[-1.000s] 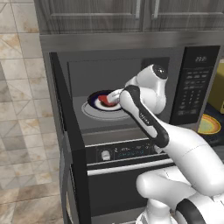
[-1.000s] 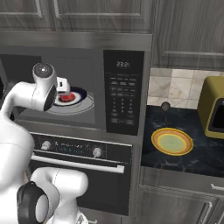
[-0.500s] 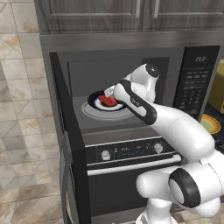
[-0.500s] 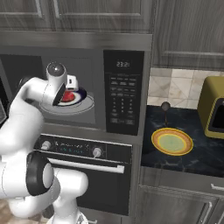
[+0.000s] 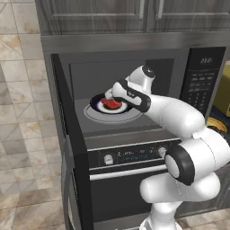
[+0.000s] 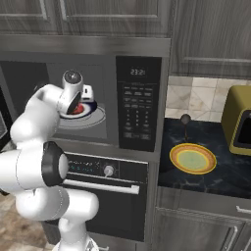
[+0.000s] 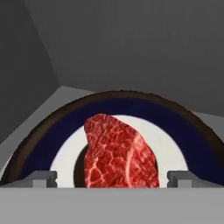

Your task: Pick the steak from the microwave and place it on plate located on the counter.

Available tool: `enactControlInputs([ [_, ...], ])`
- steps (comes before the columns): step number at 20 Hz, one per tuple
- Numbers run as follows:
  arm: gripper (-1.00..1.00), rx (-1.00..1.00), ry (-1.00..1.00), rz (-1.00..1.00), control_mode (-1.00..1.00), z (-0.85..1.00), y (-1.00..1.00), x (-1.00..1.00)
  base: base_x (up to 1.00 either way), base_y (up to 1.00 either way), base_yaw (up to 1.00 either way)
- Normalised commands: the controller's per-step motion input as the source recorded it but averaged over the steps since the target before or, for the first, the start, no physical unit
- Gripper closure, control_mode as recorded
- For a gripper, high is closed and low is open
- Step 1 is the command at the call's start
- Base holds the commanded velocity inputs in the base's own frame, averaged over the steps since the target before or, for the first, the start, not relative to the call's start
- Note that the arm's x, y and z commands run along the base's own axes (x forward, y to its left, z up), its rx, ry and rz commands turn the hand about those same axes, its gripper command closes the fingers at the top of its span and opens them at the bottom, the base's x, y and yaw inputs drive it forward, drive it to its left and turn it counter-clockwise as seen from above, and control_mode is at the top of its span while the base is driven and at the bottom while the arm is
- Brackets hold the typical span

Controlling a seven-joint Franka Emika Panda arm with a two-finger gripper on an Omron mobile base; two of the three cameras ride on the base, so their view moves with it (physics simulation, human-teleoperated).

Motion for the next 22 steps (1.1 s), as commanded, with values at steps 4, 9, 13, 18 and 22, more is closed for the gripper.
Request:
enactControlInputs([
  [4,-1.00,-0.04,0.00,0.00,-1.00,-0.44,0.09,0.24,0.00,0.00,0.00],
  [9,-1.00,0.00,0.00,0.00,-1.00,-0.01,0.14,0.26,0.00,0.00,0.00],
  [13,-1.00,-0.01,0.00,0.03,-1.00,0.00,0.17,0.25,0.00,0.00,0.00],
  [18,-1.00,-0.03,0.00,0.11,-1.00,0.00,0.23,0.29,0.00,0.00,0.00],
  [22,-1.00,-0.02,0.00,0.13,-1.00,0.00,0.18,0.33,0.00,0.00,0.00],
])
